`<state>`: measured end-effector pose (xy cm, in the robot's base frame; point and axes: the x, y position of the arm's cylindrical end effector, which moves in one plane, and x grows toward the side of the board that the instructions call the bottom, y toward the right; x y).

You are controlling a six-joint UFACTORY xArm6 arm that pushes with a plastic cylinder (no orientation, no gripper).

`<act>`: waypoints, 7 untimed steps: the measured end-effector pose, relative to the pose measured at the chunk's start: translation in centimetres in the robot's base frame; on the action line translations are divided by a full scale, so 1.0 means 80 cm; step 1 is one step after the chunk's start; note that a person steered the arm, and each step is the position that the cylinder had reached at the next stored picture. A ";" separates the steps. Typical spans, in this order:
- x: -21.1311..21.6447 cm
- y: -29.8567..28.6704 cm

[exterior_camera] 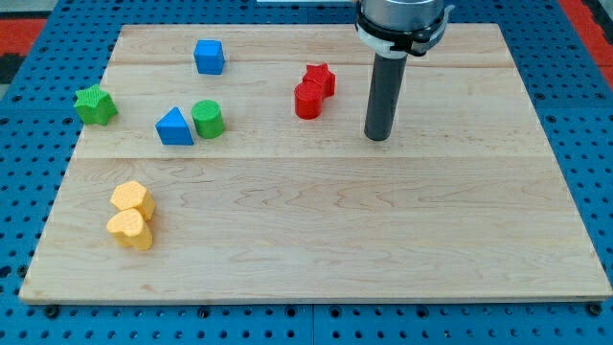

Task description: Place the blue triangle into the top of the green circle

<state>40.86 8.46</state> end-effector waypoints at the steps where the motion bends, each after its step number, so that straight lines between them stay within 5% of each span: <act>1: 0.000 0.004; 4: 0.010 -0.032; 7: 0.027 -0.305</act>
<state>43.02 -15.90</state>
